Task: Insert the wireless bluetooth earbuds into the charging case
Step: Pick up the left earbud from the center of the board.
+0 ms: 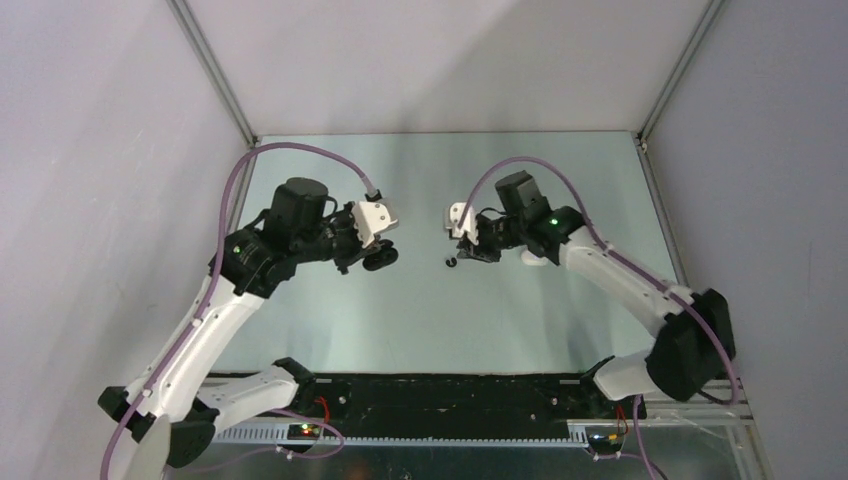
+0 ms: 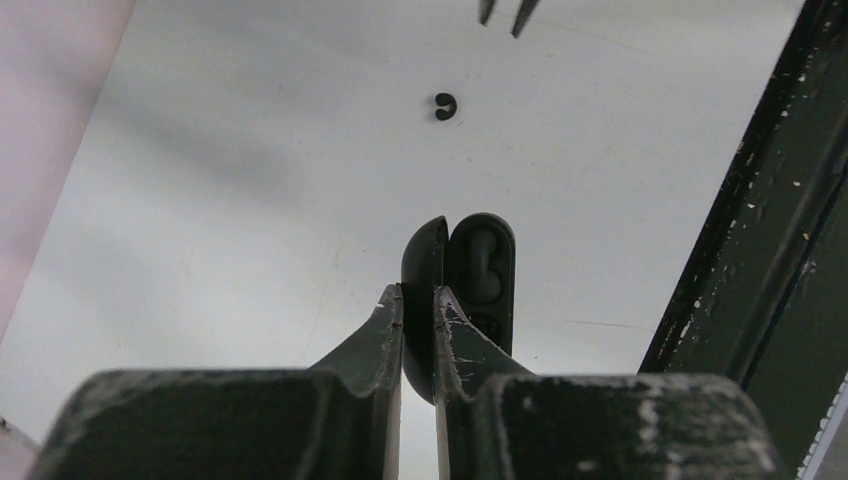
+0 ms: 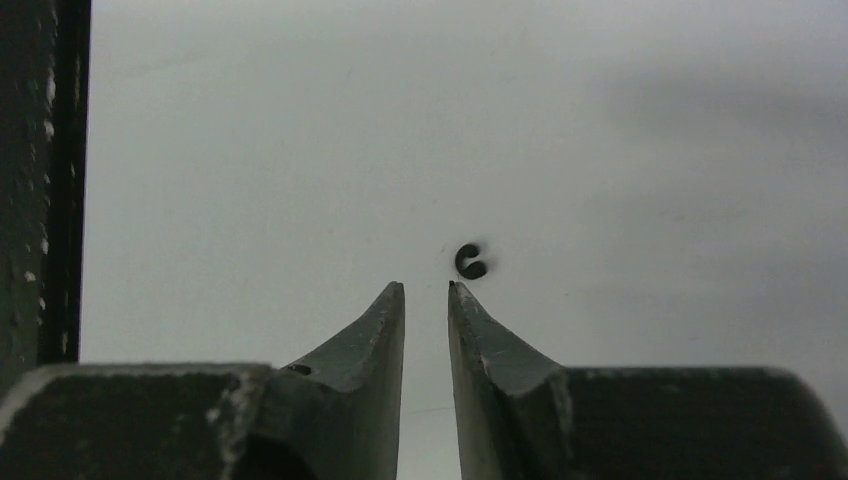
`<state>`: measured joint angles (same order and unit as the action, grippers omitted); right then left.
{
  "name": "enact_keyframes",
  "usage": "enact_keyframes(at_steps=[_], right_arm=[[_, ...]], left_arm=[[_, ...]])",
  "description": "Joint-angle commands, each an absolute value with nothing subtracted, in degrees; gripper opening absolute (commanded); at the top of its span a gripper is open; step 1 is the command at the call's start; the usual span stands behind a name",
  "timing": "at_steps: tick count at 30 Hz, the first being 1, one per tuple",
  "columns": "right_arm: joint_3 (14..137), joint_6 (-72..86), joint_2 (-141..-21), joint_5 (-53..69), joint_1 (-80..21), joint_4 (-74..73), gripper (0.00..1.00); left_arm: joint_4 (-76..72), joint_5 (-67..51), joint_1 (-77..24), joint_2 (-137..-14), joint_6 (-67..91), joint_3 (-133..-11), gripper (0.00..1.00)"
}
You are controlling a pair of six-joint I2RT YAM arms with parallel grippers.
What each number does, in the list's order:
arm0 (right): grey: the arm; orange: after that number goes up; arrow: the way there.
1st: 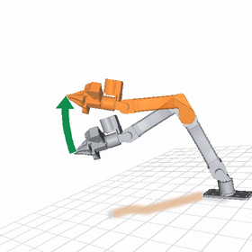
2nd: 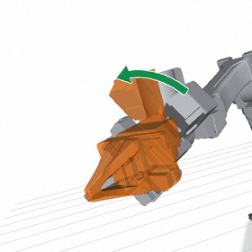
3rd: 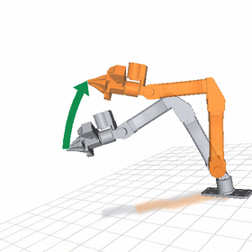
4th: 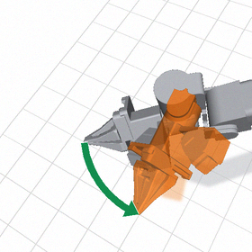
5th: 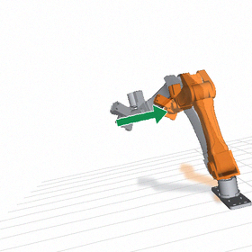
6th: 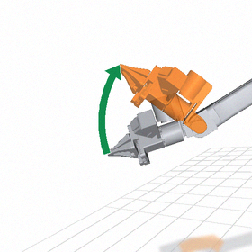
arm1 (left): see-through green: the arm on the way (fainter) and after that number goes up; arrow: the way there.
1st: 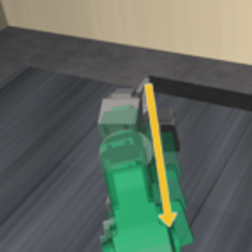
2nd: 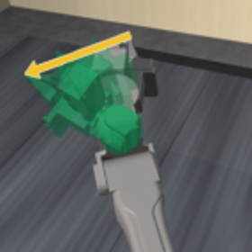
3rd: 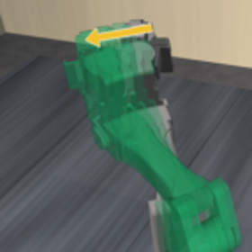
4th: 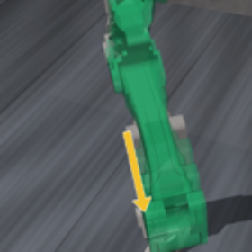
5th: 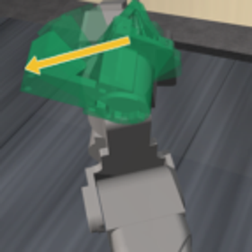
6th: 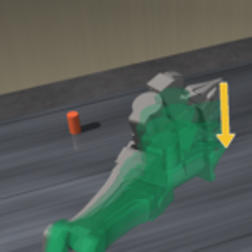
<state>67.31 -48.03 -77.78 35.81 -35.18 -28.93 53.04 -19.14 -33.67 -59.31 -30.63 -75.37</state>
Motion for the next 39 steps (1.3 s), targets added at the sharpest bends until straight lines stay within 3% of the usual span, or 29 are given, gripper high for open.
enact_keyframes(at_steps=[1, 12, 28, 39], right_arm=[[67.07, -59.67, -83.21, 36.11, -35.78, -34.42, 0.24], [67.11, -81.45, -95.39, 32.31, -37.51, -35.18, 0.21], [67.71, -83.37, -104.82, 27.43, -36.95, -25.31, 0.3], [70.75, -83.49, -108.29, 26.18, -36.12, -25.31, 0.31]], left_arm=[[51.85, -17.56, -31.67, -57.33, -28.14, -74.04, 0.0], [51.81, -17.21, -28.47, -56.25, -26.38, -72.35, 0.0], [51.85, -18.24, -25.61, -57.39, -25.25, -72.29, 0.0], [51.86, -19.24, -24.76, -58.01, -25.01, -73.43, 0.0]])
